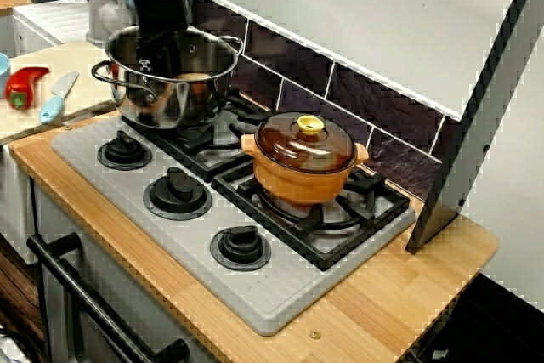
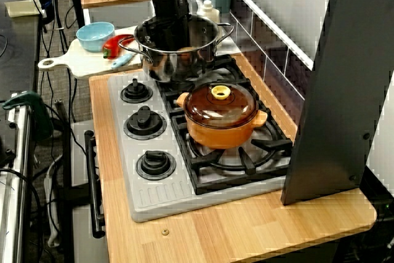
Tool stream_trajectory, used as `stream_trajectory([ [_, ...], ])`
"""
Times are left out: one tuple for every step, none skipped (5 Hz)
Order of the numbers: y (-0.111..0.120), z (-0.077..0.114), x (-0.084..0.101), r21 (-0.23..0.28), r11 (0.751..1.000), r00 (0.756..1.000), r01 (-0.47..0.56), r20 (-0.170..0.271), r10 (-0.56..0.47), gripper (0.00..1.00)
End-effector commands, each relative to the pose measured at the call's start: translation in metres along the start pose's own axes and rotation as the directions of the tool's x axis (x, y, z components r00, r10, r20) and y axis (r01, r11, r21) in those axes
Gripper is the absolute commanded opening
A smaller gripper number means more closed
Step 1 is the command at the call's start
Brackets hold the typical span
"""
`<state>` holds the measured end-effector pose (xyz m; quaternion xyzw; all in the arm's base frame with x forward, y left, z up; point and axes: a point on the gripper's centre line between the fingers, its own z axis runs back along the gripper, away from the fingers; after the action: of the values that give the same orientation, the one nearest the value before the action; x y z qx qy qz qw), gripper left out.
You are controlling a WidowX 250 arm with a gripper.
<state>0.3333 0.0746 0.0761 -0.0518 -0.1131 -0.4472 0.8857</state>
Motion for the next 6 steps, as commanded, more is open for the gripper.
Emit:
stream_trajectory([
  [0.012, 0.016, 0.008, 0.044, 0.999, 1.0, 0.001, 0.01, -0.002, 0.0],
  [0.014, 0.019, 0.008, 0.038, 0.999, 1.0, -0.003, 0.016, 0.002, 0.0],
  [0.016, 0.02, 0.009, 0.036, 0.999, 1.0, -0.006, 0.016, 0.005, 0.0],
  [0.017, 0.023, 0.009, 0.028, 1.0, 1.0, -0.01, 0.016, 0.009, 0.0],
  [0.019, 0.028, 0.01, 0.017, 1.0, 1.0, -0.012, 0.025, 0.011, 0.0],
  [0.019, 0.032, 0.011, 0.016, 1.0, 1.0, -0.015, 0.025, 0.015, 0.0],
])
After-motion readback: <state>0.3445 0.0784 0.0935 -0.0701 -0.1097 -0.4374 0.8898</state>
